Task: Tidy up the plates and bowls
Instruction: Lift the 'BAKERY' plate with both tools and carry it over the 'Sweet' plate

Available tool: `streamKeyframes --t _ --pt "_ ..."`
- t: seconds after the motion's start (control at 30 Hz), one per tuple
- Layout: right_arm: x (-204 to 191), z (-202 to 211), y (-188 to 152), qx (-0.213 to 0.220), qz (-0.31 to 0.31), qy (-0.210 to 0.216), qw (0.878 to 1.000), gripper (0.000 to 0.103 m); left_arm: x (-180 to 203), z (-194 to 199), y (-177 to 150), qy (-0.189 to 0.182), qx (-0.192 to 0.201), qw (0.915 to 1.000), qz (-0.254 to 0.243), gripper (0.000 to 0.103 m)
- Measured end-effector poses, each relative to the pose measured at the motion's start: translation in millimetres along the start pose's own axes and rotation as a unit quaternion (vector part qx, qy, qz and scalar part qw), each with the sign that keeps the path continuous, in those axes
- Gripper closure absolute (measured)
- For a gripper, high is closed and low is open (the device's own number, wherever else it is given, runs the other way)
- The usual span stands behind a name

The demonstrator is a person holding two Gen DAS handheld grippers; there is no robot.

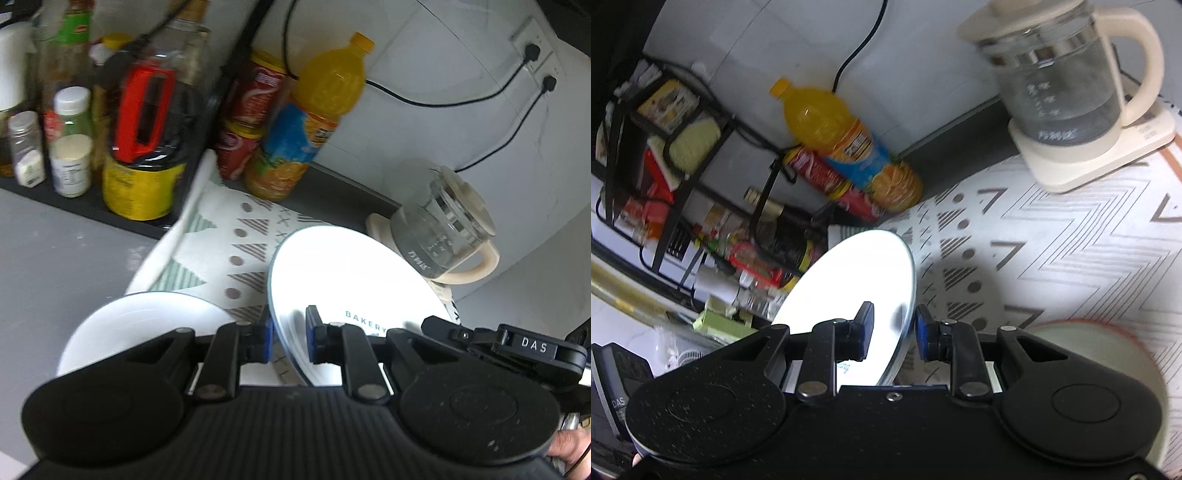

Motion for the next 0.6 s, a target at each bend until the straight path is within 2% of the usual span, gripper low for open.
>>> streamKeyframes --t 0.6 --pt "-55 -32 -38 -0.043 0.047 0.03 0.998 0.079 -63 48 -7 0.053 0.026 0.9973 0.044 0.088"
Point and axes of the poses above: each gripper's, at about its wrist camera, not at the fingertips, and z roughly against the way its jaws point, x to its right, y to its top, the point moved 2 cm from there along -z, roughly the way its jaws point, and after that the axes turned 10 degrees about z, right-handed, at the moved point
